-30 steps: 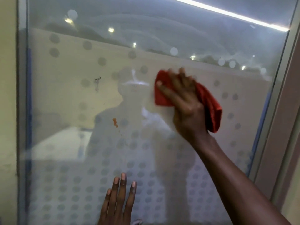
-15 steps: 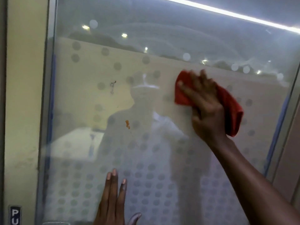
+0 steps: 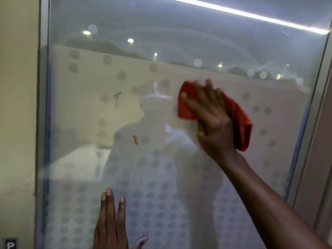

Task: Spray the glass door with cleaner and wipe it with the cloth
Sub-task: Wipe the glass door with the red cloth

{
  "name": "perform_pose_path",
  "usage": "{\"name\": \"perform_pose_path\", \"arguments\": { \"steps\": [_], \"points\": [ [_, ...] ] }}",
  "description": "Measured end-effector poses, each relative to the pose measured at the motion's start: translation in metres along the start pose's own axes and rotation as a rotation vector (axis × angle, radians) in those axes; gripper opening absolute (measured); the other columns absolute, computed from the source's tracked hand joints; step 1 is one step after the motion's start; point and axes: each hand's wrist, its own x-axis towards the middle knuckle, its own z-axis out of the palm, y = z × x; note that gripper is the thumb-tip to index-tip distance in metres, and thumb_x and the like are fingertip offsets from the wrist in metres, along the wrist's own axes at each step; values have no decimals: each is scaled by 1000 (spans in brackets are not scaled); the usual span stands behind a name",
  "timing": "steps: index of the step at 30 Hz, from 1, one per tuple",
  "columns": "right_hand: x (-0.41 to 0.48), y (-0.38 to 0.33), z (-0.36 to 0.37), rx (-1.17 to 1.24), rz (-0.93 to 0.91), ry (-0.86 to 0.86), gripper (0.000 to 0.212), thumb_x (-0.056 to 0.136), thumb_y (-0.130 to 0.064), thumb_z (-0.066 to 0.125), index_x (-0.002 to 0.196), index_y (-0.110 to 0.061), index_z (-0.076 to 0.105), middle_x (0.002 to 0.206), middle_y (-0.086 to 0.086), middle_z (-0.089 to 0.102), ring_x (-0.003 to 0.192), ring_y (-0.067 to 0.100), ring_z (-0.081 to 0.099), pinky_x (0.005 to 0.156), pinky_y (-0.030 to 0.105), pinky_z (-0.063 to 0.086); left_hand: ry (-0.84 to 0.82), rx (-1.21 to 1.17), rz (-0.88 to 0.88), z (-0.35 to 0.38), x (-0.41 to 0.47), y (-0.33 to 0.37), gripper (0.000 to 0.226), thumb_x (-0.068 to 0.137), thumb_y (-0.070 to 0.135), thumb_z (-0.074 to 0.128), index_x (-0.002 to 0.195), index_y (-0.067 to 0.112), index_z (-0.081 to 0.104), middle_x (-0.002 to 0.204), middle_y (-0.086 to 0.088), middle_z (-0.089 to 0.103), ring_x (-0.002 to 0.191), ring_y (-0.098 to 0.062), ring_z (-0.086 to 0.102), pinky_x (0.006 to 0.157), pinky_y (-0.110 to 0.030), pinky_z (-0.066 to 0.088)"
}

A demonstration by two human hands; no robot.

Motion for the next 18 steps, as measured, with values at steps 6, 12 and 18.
{"name": "perform_pose_path", "arguments": {
  "steps": [6,12,18],
  "points": [
    [25,-27,21,39,14,34,75,81,16,56,148,-15,65,167,16,47,163,44,30,132,63,24,-30,24,4,5,0,-3,121,73,86,59,157,1,38,175,-27,22,156,-49,32,120,-44,28],
    [-23,-17,19,11,-244,-154,58,101,17,47,147,-13,66,165,17,49,161,44,32,128,66,30,-60,35,-12,0,0,-4,124,69,86,62,157,2,40,173,-28,24,155,-47,34,100,-52,44],
    [40,-10,10,14,194,90,80,83,17,53,155,-18,58,172,10,41,166,40,21,137,58,15,-97,11,-6,-4,2,-4,131,61,85,68,162,9,33,175,-25,25,159,-44,31,100,-52,46]
  ]
}}
